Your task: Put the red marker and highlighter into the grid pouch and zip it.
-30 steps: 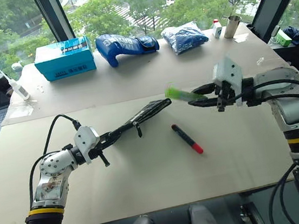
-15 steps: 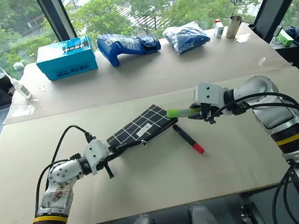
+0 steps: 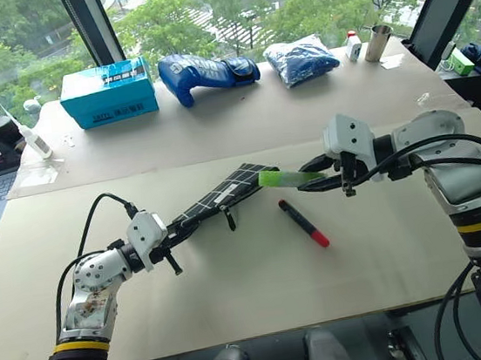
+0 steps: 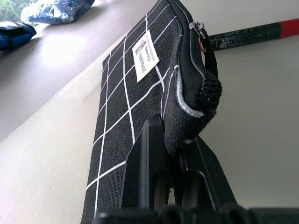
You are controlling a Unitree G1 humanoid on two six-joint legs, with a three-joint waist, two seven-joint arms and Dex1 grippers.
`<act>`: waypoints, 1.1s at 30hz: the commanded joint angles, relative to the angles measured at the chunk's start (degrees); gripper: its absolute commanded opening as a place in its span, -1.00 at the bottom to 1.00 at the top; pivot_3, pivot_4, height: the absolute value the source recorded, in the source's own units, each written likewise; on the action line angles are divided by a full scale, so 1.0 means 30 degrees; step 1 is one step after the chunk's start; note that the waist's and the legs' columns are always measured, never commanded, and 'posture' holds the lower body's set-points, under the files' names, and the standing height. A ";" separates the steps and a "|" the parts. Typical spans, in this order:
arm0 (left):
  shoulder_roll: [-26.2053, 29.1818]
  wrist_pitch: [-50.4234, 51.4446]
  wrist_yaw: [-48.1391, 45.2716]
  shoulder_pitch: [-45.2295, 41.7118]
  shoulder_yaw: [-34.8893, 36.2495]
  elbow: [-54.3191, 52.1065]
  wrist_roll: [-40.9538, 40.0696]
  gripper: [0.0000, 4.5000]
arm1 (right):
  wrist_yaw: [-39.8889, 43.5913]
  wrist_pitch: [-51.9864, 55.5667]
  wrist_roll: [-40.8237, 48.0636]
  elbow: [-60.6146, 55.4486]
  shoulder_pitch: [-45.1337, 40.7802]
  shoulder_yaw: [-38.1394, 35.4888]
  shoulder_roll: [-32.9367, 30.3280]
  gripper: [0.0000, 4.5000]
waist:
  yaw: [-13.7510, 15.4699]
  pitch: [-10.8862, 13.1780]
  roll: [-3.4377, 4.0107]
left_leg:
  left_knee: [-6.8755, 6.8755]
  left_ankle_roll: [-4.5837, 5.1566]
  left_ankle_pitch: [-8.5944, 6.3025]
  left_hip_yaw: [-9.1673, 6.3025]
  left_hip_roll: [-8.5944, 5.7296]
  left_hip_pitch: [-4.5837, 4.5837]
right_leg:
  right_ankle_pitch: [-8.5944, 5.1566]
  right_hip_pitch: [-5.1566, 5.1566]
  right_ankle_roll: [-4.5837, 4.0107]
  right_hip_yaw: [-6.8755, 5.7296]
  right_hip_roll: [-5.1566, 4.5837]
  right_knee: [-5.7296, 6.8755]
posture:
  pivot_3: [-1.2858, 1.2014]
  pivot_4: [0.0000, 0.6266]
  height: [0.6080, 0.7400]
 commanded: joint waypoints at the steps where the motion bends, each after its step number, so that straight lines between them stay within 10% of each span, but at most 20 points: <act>1: 0.0044 0.0017 -0.0059 -0.0217 0.0177 -0.0474 -0.0249 -1.00 | -0.0716 -0.0024 -0.0988 0.0106 -0.0498 0.0570 0.0030 -0.53 | 0.0025 0.0000 0.0000 | 0.0000 0.0000 0.0000 0.0002 0.0000 0.0000 | 0.0001 -0.0001 -0.0001 0.0000 0.0000 0.0000 | 0.03 -0.52 1.00; 33: -0.0047 -0.0614 -0.0746 -0.0349 -0.0551 -0.0056 0.0434 -1.00 | -0.3296 -0.6975 -1.0480 0.2610 -0.4657 0.7683 0.3902 -0.53 | -0.0009 -0.0001 0.0001 | 0.0009 -0.0012 -0.0003 0.0044 0.0025 0.0001 | 0.0033 -0.0048 -0.0020 -0.0007 0.0019 0.0013 | 0.03 -0.52 1.00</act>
